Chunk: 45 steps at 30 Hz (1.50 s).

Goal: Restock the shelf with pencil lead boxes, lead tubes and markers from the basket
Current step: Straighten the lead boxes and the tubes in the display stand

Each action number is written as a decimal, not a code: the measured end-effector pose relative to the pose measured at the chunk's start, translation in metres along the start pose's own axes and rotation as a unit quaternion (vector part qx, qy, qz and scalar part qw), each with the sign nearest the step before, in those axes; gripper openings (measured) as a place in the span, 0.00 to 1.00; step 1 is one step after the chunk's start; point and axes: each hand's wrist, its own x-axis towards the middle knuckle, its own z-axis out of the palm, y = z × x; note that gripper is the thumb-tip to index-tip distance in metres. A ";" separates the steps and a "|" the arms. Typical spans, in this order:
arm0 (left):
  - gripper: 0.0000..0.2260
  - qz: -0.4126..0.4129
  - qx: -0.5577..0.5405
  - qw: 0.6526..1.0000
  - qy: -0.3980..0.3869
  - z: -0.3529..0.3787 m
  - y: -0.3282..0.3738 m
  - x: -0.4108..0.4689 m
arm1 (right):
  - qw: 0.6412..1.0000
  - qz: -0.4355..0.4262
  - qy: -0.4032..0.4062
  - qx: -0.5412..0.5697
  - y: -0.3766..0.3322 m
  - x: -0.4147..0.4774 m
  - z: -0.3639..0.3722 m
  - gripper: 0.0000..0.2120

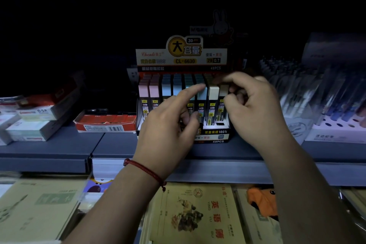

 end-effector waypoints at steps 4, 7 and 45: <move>0.23 0.000 0.000 1.000 0.000 0.001 0.000 0.000 | 1.000 -0.006 0.015 0.012 0.001 -0.003 0.002 0.19; 0.24 0.011 0.008 1.000 -0.008 0.000 0.000 -0.001 | 0.995 -0.038 0.081 -0.048 0.002 -0.011 0.012 0.19; 0.15 -0.204 0.120 0.971 0.035 -0.018 -0.042 -0.020 | 0.972 0.161 -0.054 -0.163 0.019 -0.039 0.025 0.18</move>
